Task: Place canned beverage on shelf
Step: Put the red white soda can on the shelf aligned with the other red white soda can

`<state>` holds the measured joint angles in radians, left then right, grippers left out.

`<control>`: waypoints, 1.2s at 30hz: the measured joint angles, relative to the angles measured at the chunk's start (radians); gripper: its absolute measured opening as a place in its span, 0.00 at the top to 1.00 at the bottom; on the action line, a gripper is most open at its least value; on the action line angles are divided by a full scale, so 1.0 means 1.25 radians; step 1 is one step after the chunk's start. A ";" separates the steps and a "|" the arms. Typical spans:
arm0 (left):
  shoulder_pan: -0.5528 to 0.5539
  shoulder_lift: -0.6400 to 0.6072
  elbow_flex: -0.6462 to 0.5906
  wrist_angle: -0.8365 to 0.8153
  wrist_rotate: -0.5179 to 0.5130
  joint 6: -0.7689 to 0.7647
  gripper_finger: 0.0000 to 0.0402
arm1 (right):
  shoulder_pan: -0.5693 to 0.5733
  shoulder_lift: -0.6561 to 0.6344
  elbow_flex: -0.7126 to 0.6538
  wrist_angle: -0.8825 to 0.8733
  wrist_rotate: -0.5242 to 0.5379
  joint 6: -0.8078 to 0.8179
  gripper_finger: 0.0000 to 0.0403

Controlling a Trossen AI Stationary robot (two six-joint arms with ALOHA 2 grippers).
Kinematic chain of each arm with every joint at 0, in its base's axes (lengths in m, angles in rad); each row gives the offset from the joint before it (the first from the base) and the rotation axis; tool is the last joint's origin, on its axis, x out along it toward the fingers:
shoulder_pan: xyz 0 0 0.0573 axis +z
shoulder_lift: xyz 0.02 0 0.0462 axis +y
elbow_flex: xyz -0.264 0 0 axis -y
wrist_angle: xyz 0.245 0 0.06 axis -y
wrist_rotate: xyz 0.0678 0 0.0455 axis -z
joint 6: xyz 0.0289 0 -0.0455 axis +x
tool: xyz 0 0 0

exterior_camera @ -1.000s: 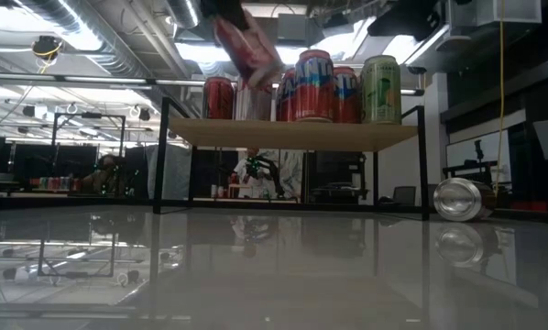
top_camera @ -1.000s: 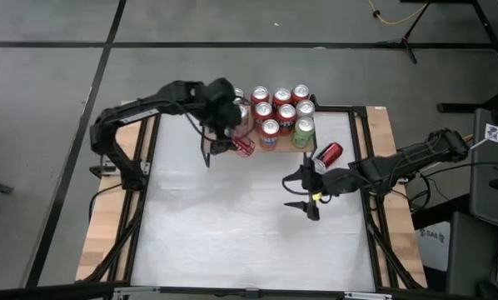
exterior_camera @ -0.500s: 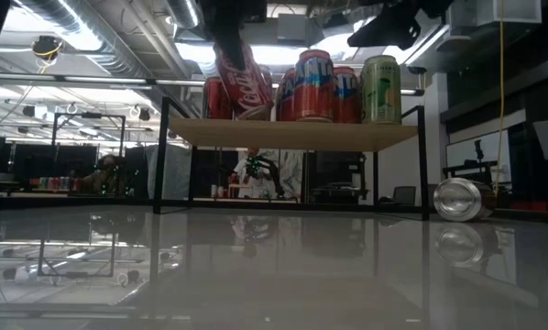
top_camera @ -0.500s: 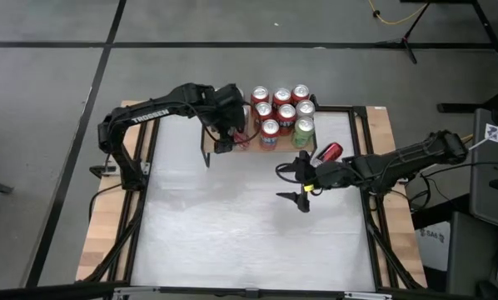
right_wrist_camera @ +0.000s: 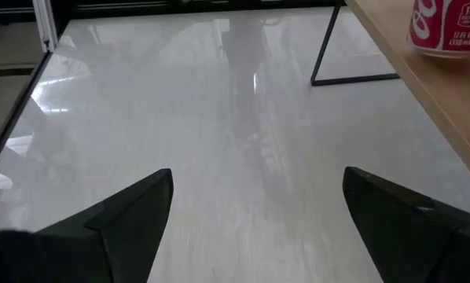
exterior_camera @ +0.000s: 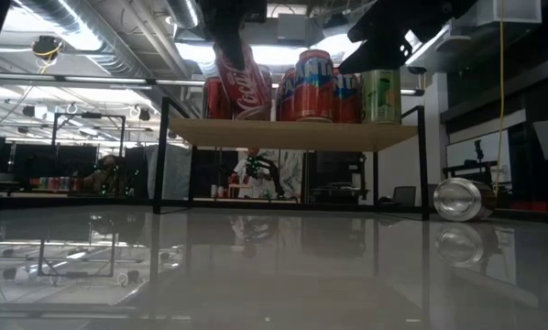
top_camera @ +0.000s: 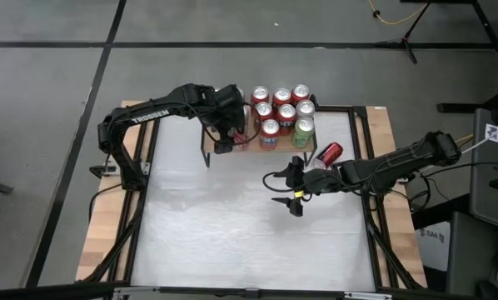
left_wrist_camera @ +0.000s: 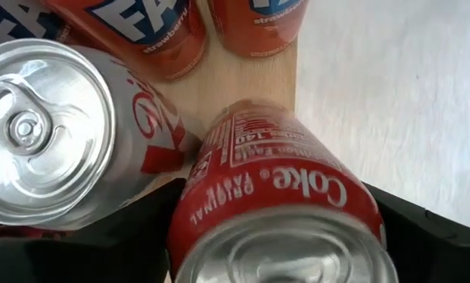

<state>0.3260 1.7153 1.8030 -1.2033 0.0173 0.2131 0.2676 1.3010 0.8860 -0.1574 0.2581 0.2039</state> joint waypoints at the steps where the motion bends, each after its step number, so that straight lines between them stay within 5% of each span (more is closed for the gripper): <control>1: 0.000 0.000 0.000 0.001 -0.001 0.000 0.20 | 0.000 0.000 0.000 0.000 0.000 0.000 0.11; 36: -0.020 0.000 0.000 0.058 -0.049 -0.021 0.19 | 0.000 0.000 0.000 0.000 -0.001 0.000 0.11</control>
<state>0.3016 1.7153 1.8030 -1.1307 -0.0434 0.1867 0.2676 1.3014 0.8860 -0.1577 0.2573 0.2039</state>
